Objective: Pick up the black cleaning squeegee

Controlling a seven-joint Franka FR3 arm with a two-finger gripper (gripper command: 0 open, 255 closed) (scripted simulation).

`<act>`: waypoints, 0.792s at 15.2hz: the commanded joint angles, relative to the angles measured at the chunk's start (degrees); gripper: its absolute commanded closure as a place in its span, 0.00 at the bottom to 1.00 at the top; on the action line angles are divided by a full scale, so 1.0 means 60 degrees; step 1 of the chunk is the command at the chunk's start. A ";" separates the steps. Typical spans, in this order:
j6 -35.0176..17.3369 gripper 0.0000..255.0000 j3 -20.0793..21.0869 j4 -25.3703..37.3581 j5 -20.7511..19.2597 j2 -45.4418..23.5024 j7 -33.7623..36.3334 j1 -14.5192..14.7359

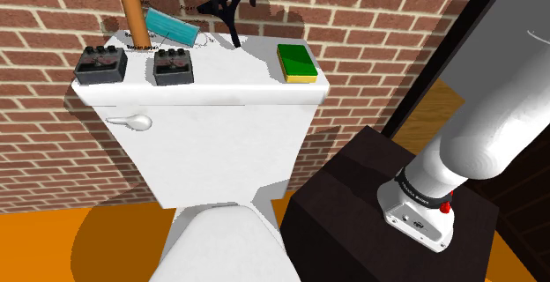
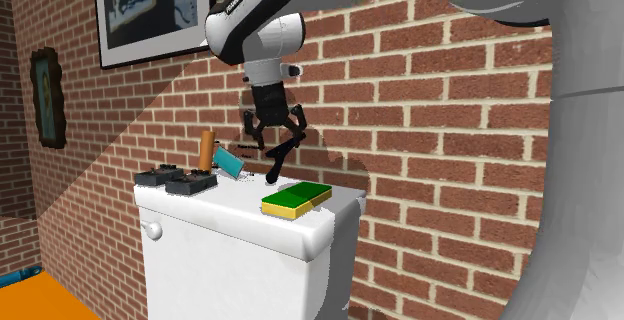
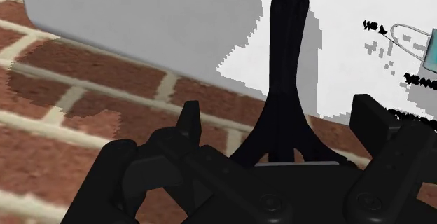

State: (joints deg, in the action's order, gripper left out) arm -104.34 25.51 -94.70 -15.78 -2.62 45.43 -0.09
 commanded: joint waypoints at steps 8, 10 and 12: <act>-0.0907 0.00 0.0001 -0.0712 -0.0269 -0.0303 0.0449 0.0038; -0.0895 1.00 0.0007 -0.0699 -0.0272 -0.0309 0.0459 0.0046; -0.0886 1.00 0.0008 -0.0699 -0.0268 -0.0299 0.0459 0.0047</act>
State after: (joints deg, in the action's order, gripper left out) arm -109.63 25.55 -98.86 -17.39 -4.42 48.17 0.18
